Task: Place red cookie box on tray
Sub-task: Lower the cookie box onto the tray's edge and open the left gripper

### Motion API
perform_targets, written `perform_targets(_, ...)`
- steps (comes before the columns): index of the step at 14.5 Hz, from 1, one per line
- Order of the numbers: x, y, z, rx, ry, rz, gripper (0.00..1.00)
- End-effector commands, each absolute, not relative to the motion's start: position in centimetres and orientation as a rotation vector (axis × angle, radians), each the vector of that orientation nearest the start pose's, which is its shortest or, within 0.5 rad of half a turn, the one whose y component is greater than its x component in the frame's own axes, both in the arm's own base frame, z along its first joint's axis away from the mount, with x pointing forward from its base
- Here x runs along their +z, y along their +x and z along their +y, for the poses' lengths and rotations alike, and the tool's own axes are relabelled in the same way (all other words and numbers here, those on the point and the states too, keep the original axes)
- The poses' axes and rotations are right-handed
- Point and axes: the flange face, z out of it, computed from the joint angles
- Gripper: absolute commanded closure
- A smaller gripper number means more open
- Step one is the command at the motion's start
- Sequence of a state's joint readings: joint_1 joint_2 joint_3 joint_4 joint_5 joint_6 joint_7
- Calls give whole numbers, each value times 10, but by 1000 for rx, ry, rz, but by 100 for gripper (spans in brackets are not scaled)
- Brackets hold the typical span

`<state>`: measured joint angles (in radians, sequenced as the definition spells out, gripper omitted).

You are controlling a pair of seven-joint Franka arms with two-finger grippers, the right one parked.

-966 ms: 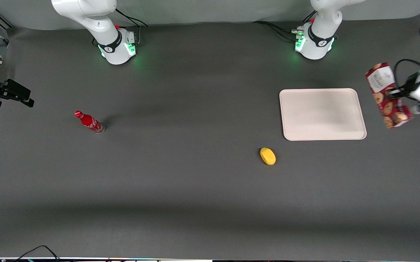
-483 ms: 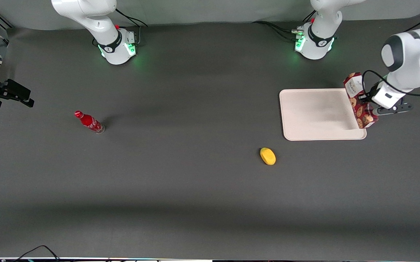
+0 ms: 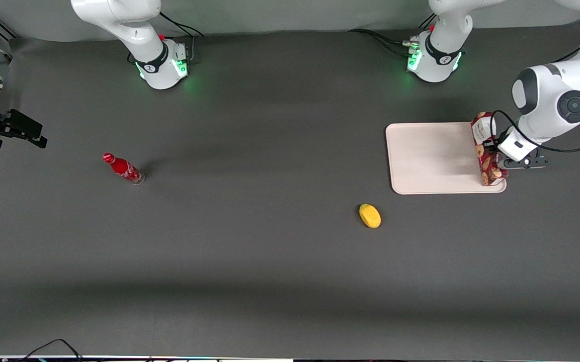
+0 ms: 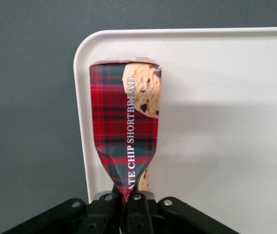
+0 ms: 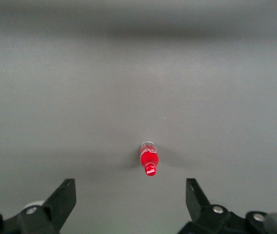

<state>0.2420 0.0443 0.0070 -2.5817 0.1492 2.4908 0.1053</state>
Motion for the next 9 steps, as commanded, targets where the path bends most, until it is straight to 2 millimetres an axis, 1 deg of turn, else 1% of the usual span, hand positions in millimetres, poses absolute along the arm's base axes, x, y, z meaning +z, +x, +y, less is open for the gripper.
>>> perform_targets(1, 241, 422, 107, 198, -3065, 25, 100)
perform_targets(2, 240, 422, 107, 202, -3066, 26, 75)
perform_targets(3, 240, 423, 107, 202, -3066, 23, 1)
perform_targets(5, 244, 427, 109, 207, -3064, 21, 0)
perform_targets(7, 259, 436, 110, 213, -3056, 22, 0)
perform_targets(8, 273, 447, 106, 220, -3049, 39, 0)
perform_targets(9, 290, 461, 96, 228, -3040, 74, 0)
